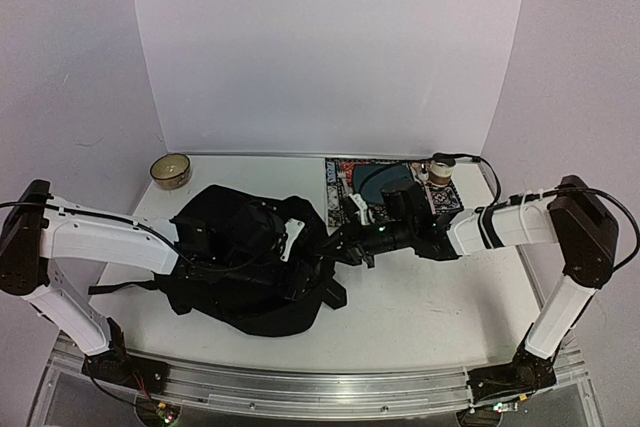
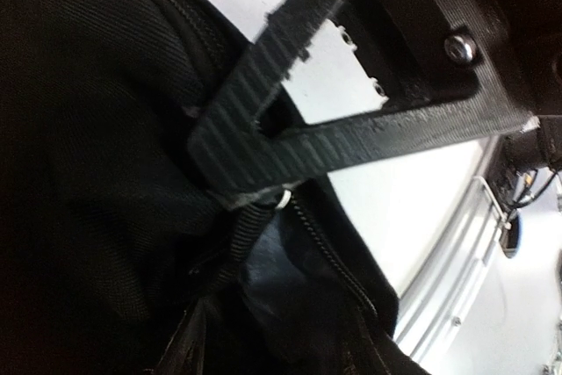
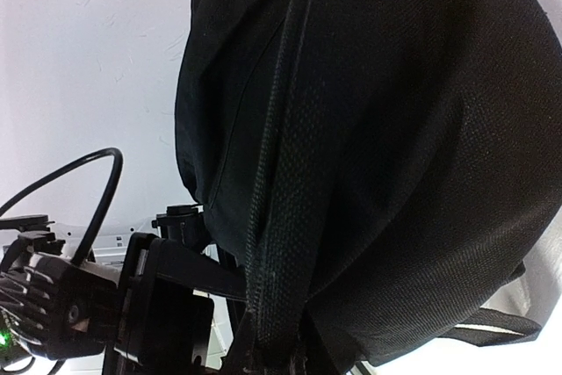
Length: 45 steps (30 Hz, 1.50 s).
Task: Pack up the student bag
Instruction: Zip the largest pocket of the bag in the student bag.
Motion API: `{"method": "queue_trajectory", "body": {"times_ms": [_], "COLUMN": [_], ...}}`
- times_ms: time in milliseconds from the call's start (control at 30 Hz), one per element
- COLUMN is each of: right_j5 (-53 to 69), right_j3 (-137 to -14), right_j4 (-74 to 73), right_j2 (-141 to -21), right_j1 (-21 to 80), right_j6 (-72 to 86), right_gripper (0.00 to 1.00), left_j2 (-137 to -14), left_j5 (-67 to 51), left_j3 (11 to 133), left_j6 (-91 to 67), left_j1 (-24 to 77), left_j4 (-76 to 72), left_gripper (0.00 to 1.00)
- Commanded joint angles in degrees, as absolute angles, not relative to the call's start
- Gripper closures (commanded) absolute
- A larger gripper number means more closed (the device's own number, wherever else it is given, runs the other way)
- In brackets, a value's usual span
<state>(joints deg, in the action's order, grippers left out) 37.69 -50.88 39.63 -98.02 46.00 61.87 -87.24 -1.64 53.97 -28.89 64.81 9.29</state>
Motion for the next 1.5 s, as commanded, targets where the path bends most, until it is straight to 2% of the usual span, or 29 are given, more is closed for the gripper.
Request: {"method": "queue_trajectory", "body": {"times_ms": [0,600,800,967,1233,1300,1367,1467], "right_j5": [39.90,40.59,40.60,40.86,39.68,38.13,36.51,34.66], "right_j3": [-51.44,-51.25,-51.06,-51.06,-50.10,-49.72,-50.28,-51.63], "right_j4": [47.11,47.83,48.15,48.43,48.30,47.03,41.78,35.92], "right_j2": [-95.70,-96.05,-96.02,-96.06,-96.12,-95.89,-95.60,-95.32], "right_j1": [45.86,45.84,45.81,45.83,45.58,45.05,44.38,44.22], "right_j6": [62.23,62.51,62.62,62.84,62.71,62.54,60.89,57.69], "right_gripper": [1.00,1.00,1.00,1.00,1.00,1.00,0.98,0.86], "left_j2": [-86.89,-85.02,-86.82,-89.27,-88.10,-87.00,-85.84,-84.90], "left_j5": [7.16,13.80,10.41,8.03,1.60,0.29,-2.44,-5.42], "left_j3": [54.26,56.82,57.63,59.58,60.31,59.76,58.82,58.30], "left_j6": [-26.36,-18.87,-17.08,-15.52,-15.45,-16.30,-17.41,-18.90], "left_j1": [64.77,64.62,64.19,63.86,63.79,63.80,63.82,63.80], "left_j4": [5.76,6.77,6.86,6.62,6.75,7.48,7.84,7.90], "left_gripper": [0.48,0.45,0.45,0.58,0.96,1.00,1.00,1.00]}}
